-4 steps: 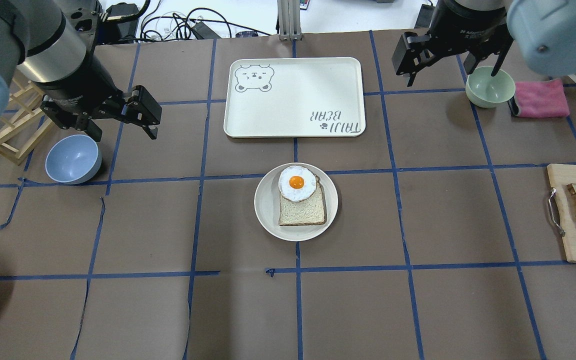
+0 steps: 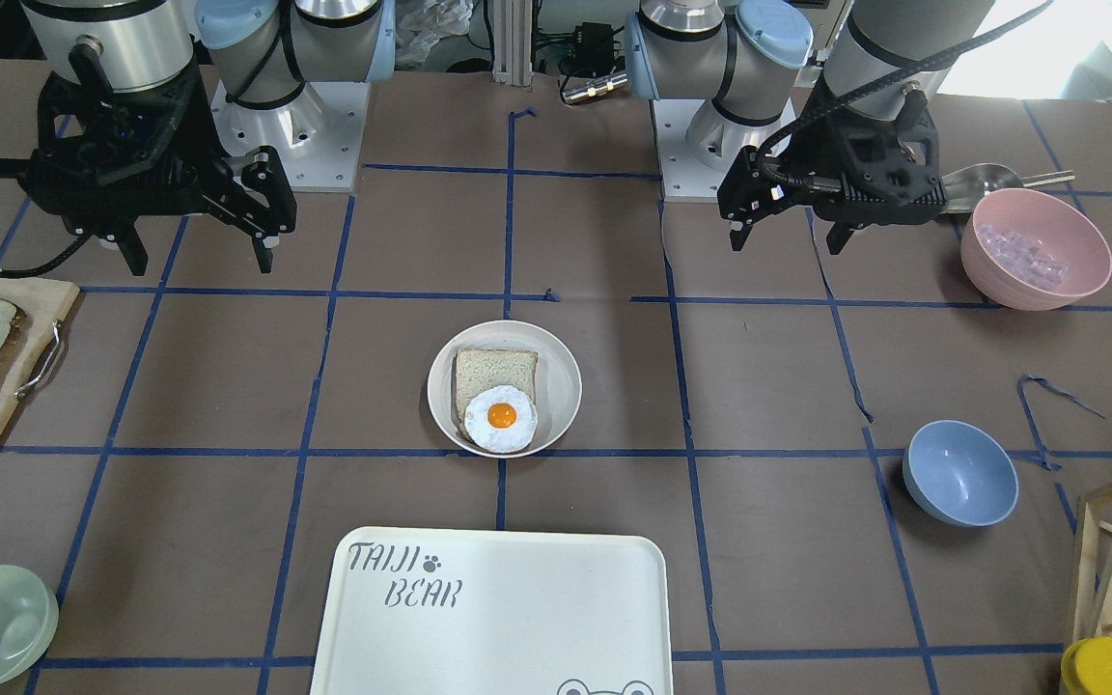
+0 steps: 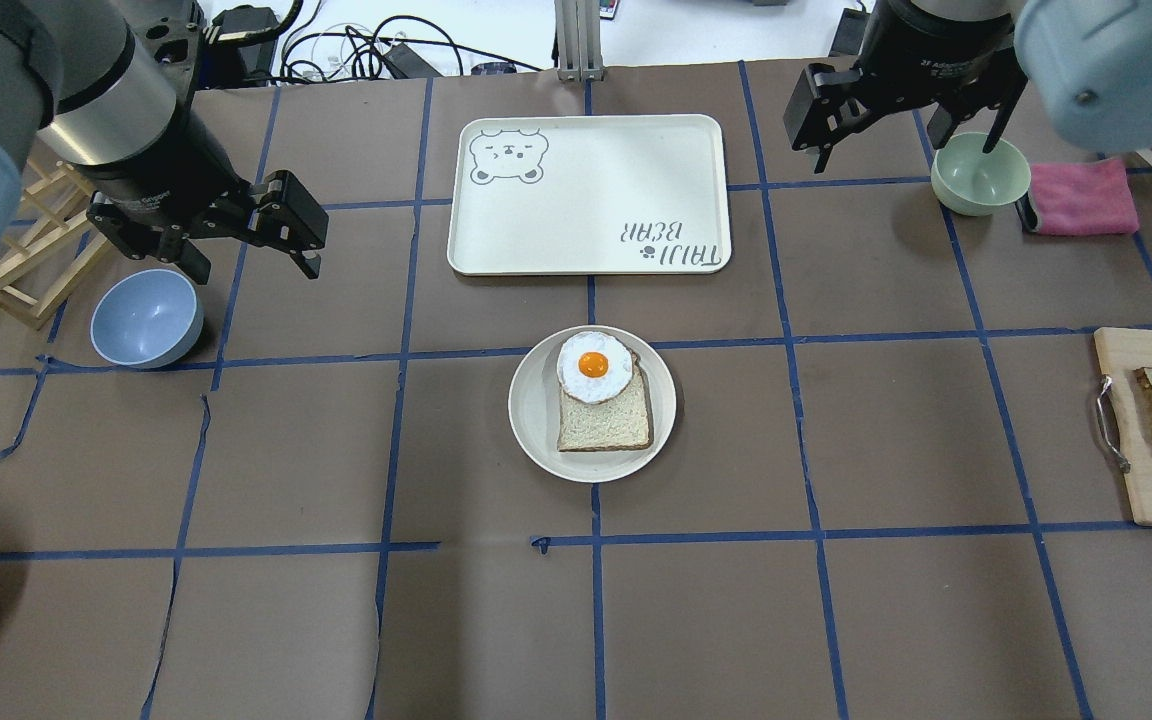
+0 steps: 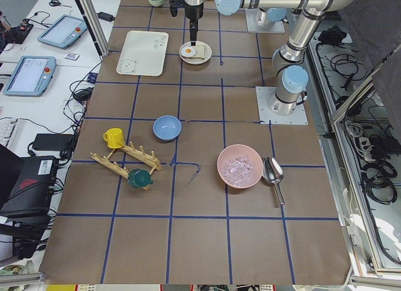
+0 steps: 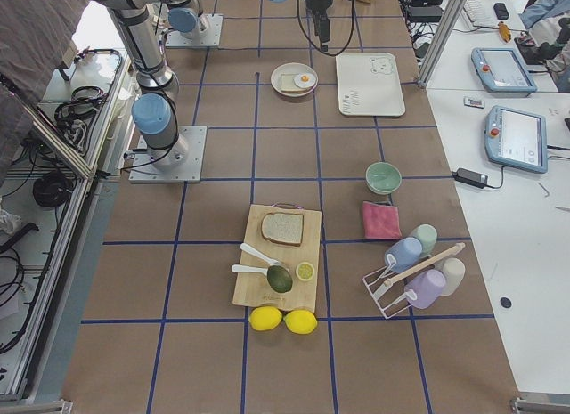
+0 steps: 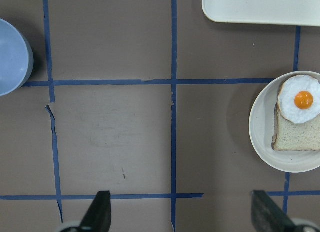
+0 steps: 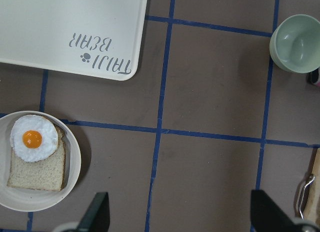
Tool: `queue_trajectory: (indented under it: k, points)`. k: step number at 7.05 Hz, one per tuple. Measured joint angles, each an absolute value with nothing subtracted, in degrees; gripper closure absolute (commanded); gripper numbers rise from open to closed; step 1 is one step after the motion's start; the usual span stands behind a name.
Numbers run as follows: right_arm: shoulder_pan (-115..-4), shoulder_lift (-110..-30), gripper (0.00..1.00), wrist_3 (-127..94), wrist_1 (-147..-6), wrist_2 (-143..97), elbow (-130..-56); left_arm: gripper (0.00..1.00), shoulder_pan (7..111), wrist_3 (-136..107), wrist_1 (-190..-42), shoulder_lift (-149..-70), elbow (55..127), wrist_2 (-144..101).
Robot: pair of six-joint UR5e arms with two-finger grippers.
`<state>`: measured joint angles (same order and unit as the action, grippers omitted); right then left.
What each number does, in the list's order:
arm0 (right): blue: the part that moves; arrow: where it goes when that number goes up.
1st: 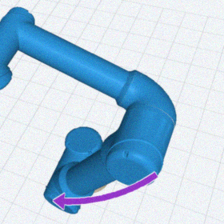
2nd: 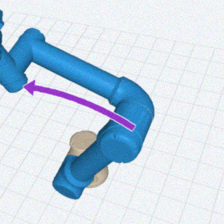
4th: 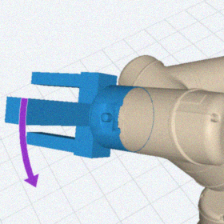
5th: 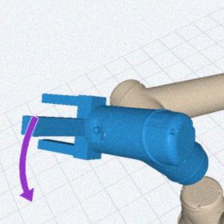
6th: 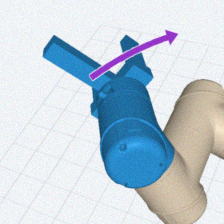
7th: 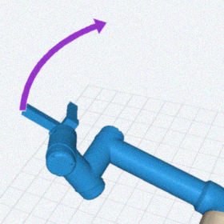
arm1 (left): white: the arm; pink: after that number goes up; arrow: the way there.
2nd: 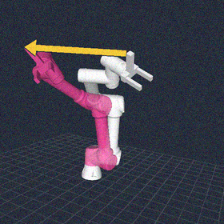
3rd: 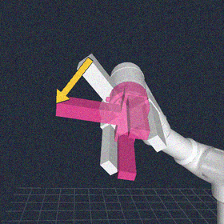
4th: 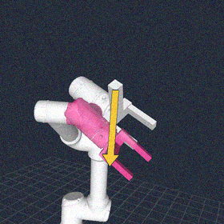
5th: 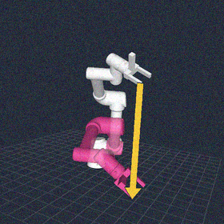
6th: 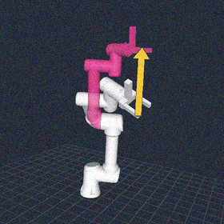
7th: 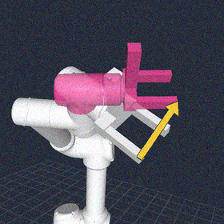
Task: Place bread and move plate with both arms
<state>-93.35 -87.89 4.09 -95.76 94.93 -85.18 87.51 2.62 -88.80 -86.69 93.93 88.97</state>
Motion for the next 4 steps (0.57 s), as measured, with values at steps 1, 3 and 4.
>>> queue_trajectory:
  k: [1, 3, 4]
  points:
    - [-93.32, -87.89, 0.0, 4.22, -95.79, 94.97, -85.22, 0.0, 87.5, 2.6, -88.78, -86.69, 93.91, 88.97]
    - [-93.28, -87.89, 0.0, 4.39, -95.86, 95.0, -85.25, 0.0, 87.53, 2.57, -88.83, -86.69, 93.91, 89.0]
    - [-93.26, -87.89, 0.0, 4.42, -95.88, 95.03, -85.24, 0.0, 87.52, 2.57, -88.79, -86.77, 93.94, 88.95]
